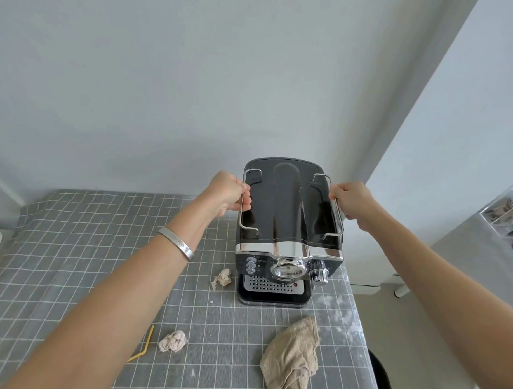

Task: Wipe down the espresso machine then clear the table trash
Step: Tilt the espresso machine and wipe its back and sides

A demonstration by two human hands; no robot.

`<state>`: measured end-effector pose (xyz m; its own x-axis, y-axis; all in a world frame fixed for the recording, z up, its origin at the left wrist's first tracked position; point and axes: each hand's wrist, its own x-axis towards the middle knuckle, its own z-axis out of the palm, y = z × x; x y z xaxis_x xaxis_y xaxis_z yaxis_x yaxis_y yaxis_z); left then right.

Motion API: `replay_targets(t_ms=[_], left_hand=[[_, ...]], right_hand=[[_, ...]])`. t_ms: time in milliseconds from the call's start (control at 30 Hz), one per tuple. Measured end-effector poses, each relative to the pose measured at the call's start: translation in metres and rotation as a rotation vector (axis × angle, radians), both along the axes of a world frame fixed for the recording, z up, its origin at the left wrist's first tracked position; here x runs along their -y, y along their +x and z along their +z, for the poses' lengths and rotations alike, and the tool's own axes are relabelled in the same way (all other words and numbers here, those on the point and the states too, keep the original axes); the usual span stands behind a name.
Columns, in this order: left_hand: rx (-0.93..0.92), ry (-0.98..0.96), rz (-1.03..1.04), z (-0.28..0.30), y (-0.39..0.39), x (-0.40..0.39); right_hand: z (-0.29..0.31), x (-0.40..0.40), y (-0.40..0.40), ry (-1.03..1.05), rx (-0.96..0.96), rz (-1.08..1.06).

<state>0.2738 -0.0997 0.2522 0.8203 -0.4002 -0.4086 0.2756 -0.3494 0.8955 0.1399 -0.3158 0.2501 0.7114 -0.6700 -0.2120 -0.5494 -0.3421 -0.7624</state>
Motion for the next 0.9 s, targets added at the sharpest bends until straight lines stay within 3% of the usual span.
replay_targets(t_ms=[633,800,900], left_hand=[[0.069,0.062,-0.036,0.002,-0.002,0.000],[0.252,0.183,-0.076,0.005,-0.008,-0.010],[0.411,0.264,-0.081,0.009,-0.013,-0.027]], right_hand=[[0.005,0.007,-0.004,-0.059,-0.055,0.111],[0.019,0.007,-0.002,-0.418,-0.215,0.147],[0.032,-0.010,0.005,-0.570,-0.149,0.150]])
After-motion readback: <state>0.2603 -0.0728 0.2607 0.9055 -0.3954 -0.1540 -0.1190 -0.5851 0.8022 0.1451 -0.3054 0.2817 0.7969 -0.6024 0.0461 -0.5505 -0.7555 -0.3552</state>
